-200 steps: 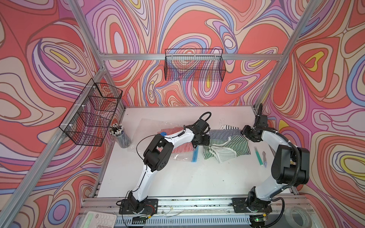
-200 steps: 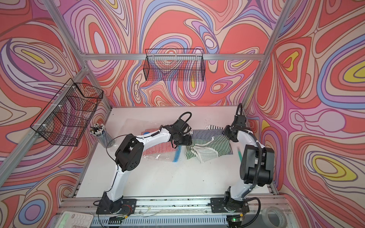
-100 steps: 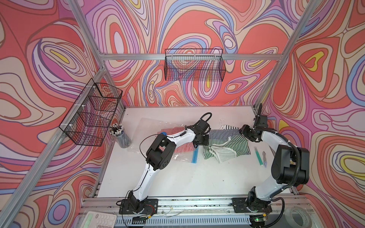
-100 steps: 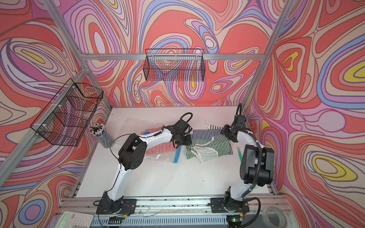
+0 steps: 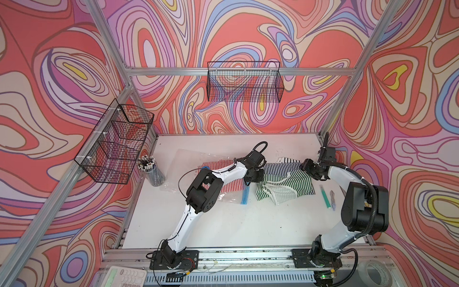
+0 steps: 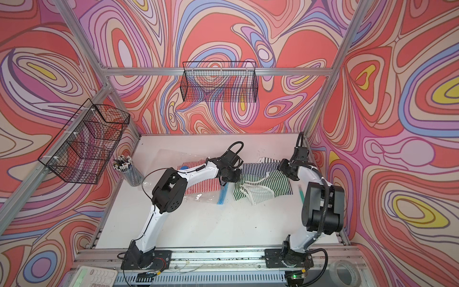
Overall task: Take the tank top out of the vacuum bag
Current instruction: Adjust the tank top.
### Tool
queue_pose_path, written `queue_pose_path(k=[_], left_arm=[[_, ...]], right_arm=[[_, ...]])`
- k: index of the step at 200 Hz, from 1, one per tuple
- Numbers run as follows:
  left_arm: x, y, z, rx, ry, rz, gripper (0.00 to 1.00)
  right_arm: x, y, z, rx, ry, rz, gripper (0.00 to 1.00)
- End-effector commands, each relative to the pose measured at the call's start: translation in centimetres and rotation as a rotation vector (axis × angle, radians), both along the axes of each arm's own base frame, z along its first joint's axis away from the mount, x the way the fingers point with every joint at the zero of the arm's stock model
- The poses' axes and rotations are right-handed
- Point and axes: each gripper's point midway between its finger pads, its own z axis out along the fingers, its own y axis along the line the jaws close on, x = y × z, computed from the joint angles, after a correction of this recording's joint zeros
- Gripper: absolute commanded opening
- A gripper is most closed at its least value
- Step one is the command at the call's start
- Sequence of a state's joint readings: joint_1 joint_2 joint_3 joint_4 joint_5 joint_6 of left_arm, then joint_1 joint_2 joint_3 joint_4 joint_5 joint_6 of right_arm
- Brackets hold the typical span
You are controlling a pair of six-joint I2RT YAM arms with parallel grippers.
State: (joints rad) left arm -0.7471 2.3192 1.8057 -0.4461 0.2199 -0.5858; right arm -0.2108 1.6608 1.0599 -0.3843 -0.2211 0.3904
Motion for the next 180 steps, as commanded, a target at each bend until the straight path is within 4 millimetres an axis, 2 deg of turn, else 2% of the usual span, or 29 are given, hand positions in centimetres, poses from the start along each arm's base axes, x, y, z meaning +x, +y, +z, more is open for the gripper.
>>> queue_pose_path(k=[1, 54, 111, 122, 135, 170, 180], left_arm=[[0.2, 0.3, 0.2, 0.035, -0.016, -0.01, 0.0], [1.2, -0.4, 4.5, -0.027, -0.092, -0.008, 0.0], [1.8, -0.9, 8.7, -0.089, -0.171, -0.013, 0.0], [2.0, -1.0, 9.1, -0.095, -0.182, -0.016, 0.0], [2.1, -1.2, 9.5, -0.099, -0.19, -0.022, 0.0], [2.3, -1.4, 9.3, -0.093, -0.19, -0.026, 0.0], [2.3, -1.4, 9.2, -0.092, -0.187, -0.026, 0.0]], right_arm=[[0.0, -0.4, 0.1, -0.028, -0.012, -0.001, 0.67], [0.6, 0.2, -0.7, 0.003, -0.001, 0.031, 0.67], [0.7, 0.0, -1.2, -0.012, 0.005, 0.047, 0.58], [0.8, 0.0, -1.3, -0.013, 0.002, 0.049, 0.54], [1.0, 0.0, -1.5, -0.013, -0.006, 0.051, 0.43], [1.7, 0.1, -1.6, -0.004, -0.024, 0.05, 0.01], [1.8, 0.0, -1.3, -0.007, -0.035, 0.052, 0.0]])
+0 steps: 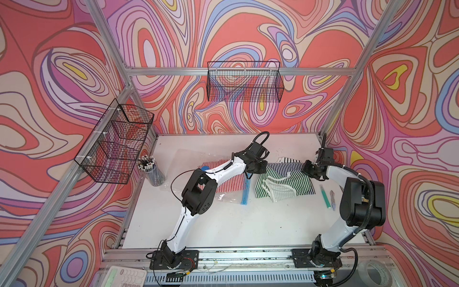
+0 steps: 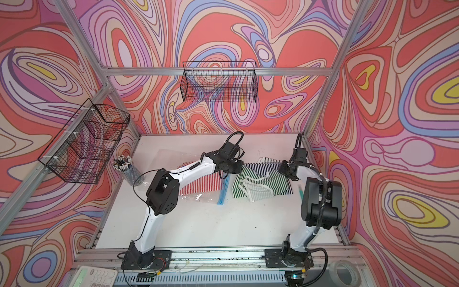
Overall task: Take the tank top out of the vacuum bag
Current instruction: Adjust the tank top.
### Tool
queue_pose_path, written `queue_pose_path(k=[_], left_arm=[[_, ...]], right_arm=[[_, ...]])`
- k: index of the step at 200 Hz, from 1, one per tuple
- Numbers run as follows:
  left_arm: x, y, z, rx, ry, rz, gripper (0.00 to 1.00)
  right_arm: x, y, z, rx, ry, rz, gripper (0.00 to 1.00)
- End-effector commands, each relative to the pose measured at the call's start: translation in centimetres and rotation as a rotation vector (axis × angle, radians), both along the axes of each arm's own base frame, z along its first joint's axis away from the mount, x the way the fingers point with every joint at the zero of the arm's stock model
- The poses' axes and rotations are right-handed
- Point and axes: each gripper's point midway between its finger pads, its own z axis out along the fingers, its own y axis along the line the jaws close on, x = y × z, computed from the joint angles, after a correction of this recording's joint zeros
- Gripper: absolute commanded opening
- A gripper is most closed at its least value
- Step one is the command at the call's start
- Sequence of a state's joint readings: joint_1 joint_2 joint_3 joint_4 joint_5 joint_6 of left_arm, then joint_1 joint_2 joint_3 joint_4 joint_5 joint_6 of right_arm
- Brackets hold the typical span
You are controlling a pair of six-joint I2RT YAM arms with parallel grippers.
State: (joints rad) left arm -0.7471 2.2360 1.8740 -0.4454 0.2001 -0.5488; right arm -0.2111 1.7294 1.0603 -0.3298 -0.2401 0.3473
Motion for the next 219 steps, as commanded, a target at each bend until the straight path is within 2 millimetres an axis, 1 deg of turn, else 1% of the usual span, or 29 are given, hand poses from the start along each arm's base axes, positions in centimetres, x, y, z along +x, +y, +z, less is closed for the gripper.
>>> queue_pose_path(k=[1, 27, 58, 82, 101, 112, 130, 163, 183, 211, 219], left_arm=[[0.5, -0.1, 1.9, -0.011, -0.045, -0.006, 0.0], [0.6, -0.1, 1.7, -0.013, -0.039, -0.004, 0.0], [0.9, -0.1, 1.8, -0.021, -0.044, 0.005, 0.0], [1.3, 0.1, 1.8, -0.02, -0.052, 0.016, 0.0], [1.6, 0.3, 1.9, -0.016, -0.061, 0.03, 0.0], [1.8, 0.4, 1.9, -0.012, -0.067, 0.039, 0.0], [2.3, 0.6, 1.7, -0.008, -0.082, 0.057, 0.0], [3.7, 1.0, 1.1, 0.011, -0.101, 0.098, 0.0], [4.4, 1.4, 0.4, 0.018, -0.096, 0.122, 0.0], [4.9, 1.8, -1.1, 0.037, -0.088, 0.15, 0.0], [5.0, 1.7, -1.5, 0.038, -0.082, 0.154, 0.0]], right_arm=[[1.0, -0.1, 0.7, -0.001, -0.043, 0.008, 0.0], [1.5, 0.3, 2.5, 0.008, -0.122, 0.024, 0.0], [2.3, 1.1, 5.8, 0.023, -0.264, 0.066, 0.0], [2.3, 1.3, 7.4, 0.001, -0.347, 0.08, 0.0], [1.9, 1.1, 8.5, -0.026, -0.416, 0.072, 0.0], [1.6, 0.7, 8.8, -0.051, -0.442, 0.048, 0.0], [1.4, 0.0, 8.5, -0.081, -0.443, 0.02, 0.0], [1.7, -0.1, 7.9, -0.085, -0.493, 0.005, 0.0], [2.0, -0.9, 7.6, -0.115, -0.503, -0.026, 0.0], [2.5, -2.0, 7.2, -0.156, -0.52, -0.073, 0.0], [2.7, -2.2, 6.8, -0.159, -0.505, -0.083, 0.0]])
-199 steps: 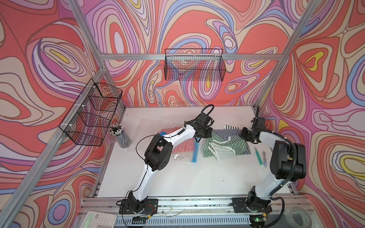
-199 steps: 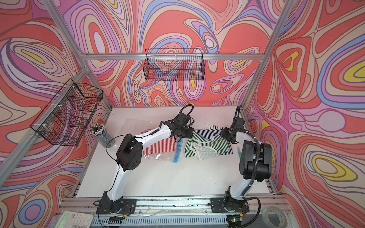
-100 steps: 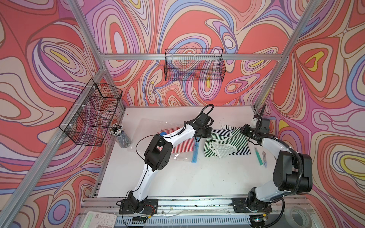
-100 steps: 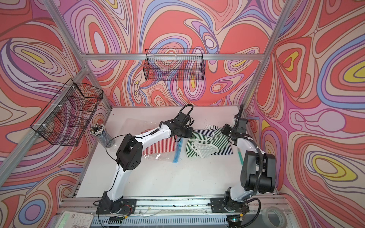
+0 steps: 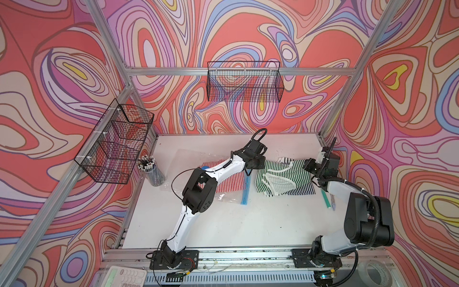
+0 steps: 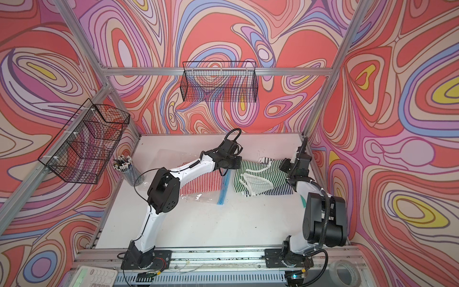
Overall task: Take the tank top out of the vacuum bag
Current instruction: Adjust the tank top.
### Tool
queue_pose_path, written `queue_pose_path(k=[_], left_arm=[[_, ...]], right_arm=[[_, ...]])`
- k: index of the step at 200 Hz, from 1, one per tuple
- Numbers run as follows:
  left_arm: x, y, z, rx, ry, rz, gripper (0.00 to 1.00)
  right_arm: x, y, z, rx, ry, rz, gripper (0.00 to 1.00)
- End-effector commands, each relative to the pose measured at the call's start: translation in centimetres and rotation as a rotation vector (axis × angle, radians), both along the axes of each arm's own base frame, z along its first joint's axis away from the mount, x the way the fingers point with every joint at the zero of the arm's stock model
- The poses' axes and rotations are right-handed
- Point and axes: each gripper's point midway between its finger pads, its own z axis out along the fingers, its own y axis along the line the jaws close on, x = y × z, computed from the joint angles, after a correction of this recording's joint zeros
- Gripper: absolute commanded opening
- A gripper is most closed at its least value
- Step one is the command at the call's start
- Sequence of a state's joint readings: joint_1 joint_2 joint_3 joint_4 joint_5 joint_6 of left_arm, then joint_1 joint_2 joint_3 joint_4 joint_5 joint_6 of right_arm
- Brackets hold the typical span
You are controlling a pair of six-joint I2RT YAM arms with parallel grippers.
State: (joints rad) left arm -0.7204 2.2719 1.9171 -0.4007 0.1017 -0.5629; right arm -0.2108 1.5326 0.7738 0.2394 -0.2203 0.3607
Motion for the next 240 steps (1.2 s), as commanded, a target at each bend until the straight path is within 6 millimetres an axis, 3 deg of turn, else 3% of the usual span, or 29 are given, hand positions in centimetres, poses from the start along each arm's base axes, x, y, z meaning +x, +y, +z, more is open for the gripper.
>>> queue_pose_path(k=[1, 14, 26, 36, 42, 52, 69, 84, 107, 142, 166, 190, 240], left_arm=[[1.4, 0.6, -1.8, 0.021, 0.002, 0.053, 0.0], [1.4, 0.3, -2.4, 0.02, 0.012, 0.046, 0.0], [1.5, 0.1, -2.9, 0.02, 0.018, 0.047, 0.0], [1.7, -0.1, -3.3, 0.018, 0.022, 0.04, 0.0], [1.7, -0.3, -3.3, 0.018, 0.022, 0.034, 0.15], [1.7, -0.3, -3.1, 0.025, 0.025, 0.026, 0.42], [1.5, 0.2, -1.7, 0.039, 0.006, 0.018, 0.59], [1.1, 0.9, 0.1, 0.029, -0.034, 0.018, 0.67], [0.1, 2.3, 3.0, 0.013, -0.082, 0.036, 0.82], [-2.3, 3.3, 5.4, -0.017, -0.074, 0.003, 0.84], [-4.0, 3.9, 5.4, -0.045, -0.06, -0.021, 0.84], [-5.2, 4.0, 5.3, -0.077, -0.051, -0.033, 0.84], [-6.8, 3.9, 4.7, -0.088, -0.019, -0.066, 0.84]], right_arm=[[1.1, -1.6, 0.2, -0.041, -0.042, -0.068, 0.0], [1.5, -1.7, -0.6, -0.036, -0.019, -0.065, 0.01], [1.9, -1.6, -0.9, -0.036, -0.011, -0.056, 0.15], [2.1, -1.7, -1.1, -0.036, -0.003, -0.058, 0.37], [2.2, -1.7, -0.9, -0.039, -0.003, -0.059, 0.49], [2.2, -2.0, -0.8, -0.045, 0.008, -0.07, 0.61], [1.8, -2.3, -0.1, -0.062, 0.015, -0.084, 0.82], [1.1, -2.5, 0.3, -0.071, 0.022, -0.1, 0.84], [-0.7, -3.0, -1.2, -0.065, 0.097, -0.156, 0.83], [-4.1, -3.3, -2.1, -0.06, 0.117, -0.227, 0.79], [-5.9, -2.7, -1.6, -0.044, 0.092, -0.22, 0.77], [-5.9, -1.6, -2.3, -0.019, 0.112, -0.164, 0.73], [-5.2, -0.9, -5.6, 0.066, 0.215, -0.136, 0.49]])
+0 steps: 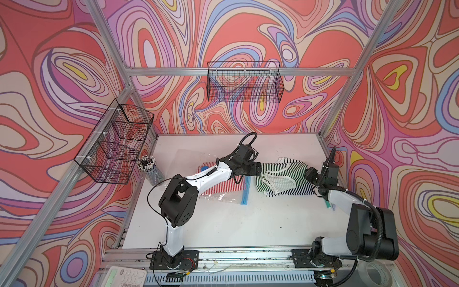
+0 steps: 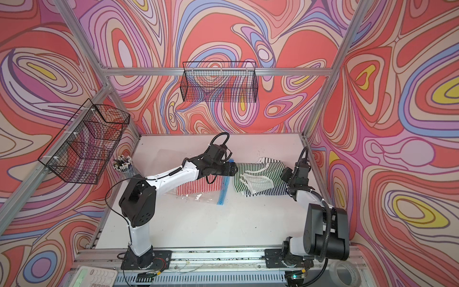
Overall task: Take the tank top out of the vacuum bag
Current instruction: Adjust the tank top.
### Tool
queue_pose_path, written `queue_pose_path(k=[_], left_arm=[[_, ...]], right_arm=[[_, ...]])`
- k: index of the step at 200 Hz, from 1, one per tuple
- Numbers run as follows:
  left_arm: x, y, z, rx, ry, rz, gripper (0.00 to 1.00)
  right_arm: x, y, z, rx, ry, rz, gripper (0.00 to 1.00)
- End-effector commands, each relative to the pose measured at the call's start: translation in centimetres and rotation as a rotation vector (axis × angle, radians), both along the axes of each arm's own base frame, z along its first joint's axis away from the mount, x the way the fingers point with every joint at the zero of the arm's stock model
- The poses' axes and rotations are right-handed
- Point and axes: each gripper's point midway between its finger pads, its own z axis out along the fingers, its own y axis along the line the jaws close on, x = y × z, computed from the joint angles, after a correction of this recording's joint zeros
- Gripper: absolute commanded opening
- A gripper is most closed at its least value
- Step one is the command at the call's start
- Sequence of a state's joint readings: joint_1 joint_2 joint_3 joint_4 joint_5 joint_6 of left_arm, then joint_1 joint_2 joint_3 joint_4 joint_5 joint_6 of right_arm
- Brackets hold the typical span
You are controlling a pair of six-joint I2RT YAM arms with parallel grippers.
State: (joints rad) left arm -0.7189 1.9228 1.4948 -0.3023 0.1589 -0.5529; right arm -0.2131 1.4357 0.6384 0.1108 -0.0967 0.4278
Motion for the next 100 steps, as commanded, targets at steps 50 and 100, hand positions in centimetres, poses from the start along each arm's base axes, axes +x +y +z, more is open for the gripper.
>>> queue_pose_path(k=[50, 100], left_arm=[[-0.9, -0.6, 1.1, -0.047, -0.005, -0.032, 0.84], [-1.0, -0.7, 0.8, -0.05, 0.005, -0.036, 0.83]], right_arm=[[-0.4, -0.3, -3.3, 0.036, 0.121, -0.023, 0.46], [-0.5, 0.2, -4.0, 0.032, 0.126, 0.017, 0.47]])
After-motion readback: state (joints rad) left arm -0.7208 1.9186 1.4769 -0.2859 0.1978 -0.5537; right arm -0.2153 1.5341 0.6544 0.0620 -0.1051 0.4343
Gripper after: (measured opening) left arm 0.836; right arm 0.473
